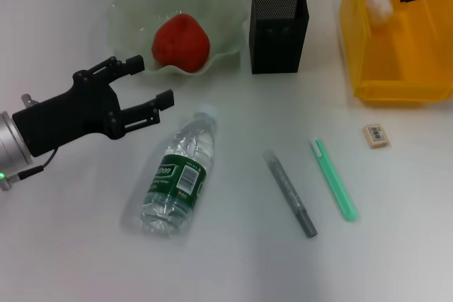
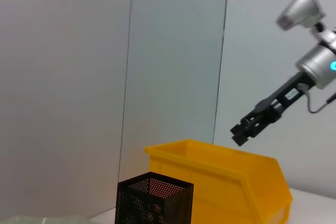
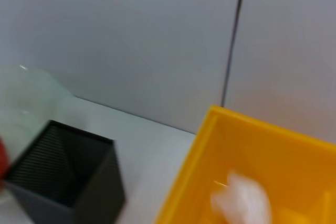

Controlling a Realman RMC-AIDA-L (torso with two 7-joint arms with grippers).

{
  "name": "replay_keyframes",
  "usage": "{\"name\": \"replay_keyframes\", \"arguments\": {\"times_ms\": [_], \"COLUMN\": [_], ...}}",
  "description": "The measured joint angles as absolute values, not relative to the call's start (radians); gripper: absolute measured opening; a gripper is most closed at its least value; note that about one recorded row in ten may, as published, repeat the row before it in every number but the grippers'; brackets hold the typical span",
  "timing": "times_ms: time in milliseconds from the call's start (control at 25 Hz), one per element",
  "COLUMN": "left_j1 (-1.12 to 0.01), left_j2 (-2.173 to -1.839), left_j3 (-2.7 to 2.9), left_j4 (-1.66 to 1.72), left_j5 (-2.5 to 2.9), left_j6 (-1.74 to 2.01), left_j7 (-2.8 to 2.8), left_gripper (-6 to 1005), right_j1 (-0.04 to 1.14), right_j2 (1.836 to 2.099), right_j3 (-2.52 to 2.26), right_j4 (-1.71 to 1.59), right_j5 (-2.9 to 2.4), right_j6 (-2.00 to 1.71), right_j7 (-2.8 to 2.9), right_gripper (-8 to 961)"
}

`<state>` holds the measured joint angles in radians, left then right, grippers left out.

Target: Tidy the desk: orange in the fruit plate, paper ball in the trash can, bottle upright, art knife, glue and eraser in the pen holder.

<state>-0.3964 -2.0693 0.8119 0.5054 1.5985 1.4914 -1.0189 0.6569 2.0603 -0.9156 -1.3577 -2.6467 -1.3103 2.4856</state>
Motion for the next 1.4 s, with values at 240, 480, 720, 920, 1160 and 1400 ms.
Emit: {"name": "replay_keyframes", "arguments": {"times_ms": [240,480,720,920,1160,1400], "left_j1": [-0.347,-0.233,-0.171,-0.285,-0.434,-0.503], "left_j2": [-2.075,-2.078,-2.070,-2.076,-2.079,-2.079], "left_j3": [0.860,1.103,1.462,1.644,1.710,1.715], "left_j4": [0.698,1.079,1.468,1.513,1.351,1.230], "left_j5": [1.604,1.613,1.944,2.336,2.479,2.474], "left_j6": [1.509,1.412,1.109,1.030,0.993,0.948], "left_j7": [-1.307,-1.721,-2.302,-2.717,-2.865,-2.867], "left_gripper": [853,854,852,851,849,847], "right_j1": [0.328,0.087,0.079,0.096,0.108,0.117], "right_j2": [2.082,2.082,2.079,2.079,2.079,2.078], "right_j3": [-0.973,-0.989,-0.939,-0.912,-0.905,-0.903], "right_j4": [-1.525,-1.298,-1.056,-0.883,-0.842,-0.832], "right_j5": [-2.084,-1.688,-1.690,-1.693,-1.694,-1.711], "right_j6": [-1.337,-1.448,-1.575,-1.597,-1.598,-1.597], "right_j7": [2.136,1.524,1.258,1.121,1.101,1.099], "right_gripper": [849,847,847,847,846,846]}}
